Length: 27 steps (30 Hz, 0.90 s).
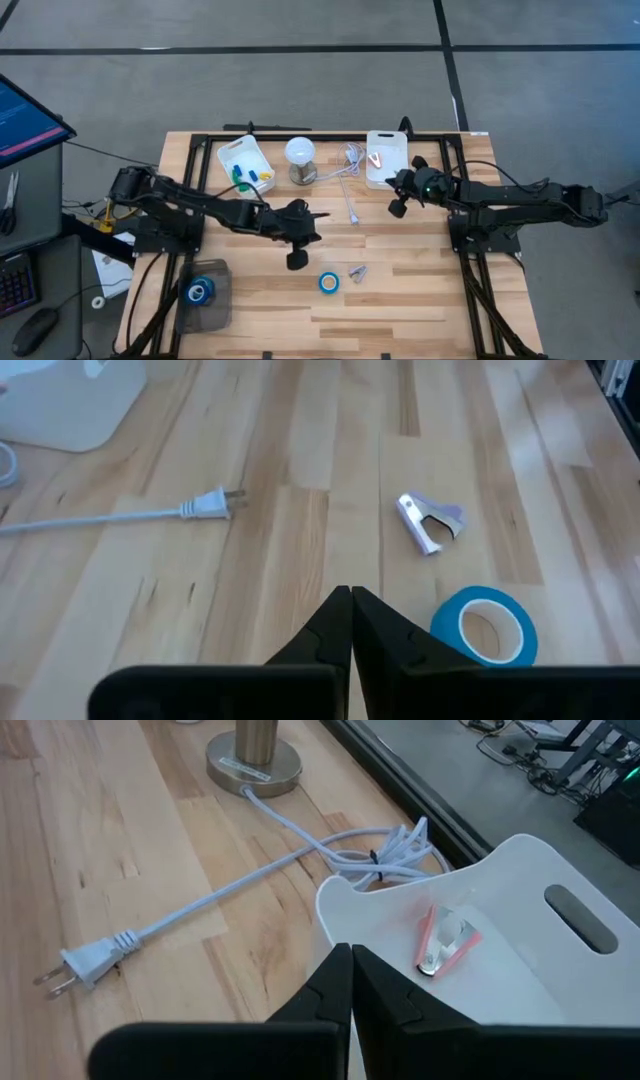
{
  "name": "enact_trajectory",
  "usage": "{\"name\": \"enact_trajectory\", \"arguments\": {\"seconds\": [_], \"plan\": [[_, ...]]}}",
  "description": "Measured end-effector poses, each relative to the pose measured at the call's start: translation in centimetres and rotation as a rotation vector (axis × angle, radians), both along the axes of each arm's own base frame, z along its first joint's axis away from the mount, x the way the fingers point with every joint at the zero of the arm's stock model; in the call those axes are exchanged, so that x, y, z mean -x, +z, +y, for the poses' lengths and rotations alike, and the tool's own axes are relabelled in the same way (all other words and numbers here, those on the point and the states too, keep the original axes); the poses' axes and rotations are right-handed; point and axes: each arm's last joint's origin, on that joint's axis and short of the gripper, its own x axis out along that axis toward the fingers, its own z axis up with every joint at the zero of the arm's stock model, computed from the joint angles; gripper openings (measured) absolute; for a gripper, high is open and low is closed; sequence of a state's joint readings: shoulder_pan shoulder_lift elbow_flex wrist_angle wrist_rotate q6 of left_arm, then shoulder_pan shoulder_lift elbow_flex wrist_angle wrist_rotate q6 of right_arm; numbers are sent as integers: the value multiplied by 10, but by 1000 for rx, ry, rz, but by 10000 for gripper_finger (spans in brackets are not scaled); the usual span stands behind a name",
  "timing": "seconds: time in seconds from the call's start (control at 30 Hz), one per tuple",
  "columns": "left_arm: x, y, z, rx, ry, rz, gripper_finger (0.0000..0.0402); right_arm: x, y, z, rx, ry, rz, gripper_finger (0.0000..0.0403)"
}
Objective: Pick and place Stapler, Stapler remover, tape
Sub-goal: Put the purple staple remover into the right white bin
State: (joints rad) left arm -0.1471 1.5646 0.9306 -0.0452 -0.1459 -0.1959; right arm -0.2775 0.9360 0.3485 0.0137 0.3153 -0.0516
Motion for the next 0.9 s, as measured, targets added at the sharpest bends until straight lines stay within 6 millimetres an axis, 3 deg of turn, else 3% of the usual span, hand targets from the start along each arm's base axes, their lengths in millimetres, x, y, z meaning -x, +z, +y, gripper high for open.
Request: {"name": "enact_trajectory", "arguments": {"seconds": [0.1,0.33,0.6,0.9], "plan": [[-1,-2,0,-7,-3,6,2,-1,-2,3,-59,54,-8,0],[4,1,1,-46,-32,31,2,-6,-2,23,-287,456,-61,0],[7,-3,2,-76,-18,78,2,-11,1,51,-215,696,-53,0],[16,4,6,-156,13,94,2,-16,9,65,-181,784,-135,0]]}}
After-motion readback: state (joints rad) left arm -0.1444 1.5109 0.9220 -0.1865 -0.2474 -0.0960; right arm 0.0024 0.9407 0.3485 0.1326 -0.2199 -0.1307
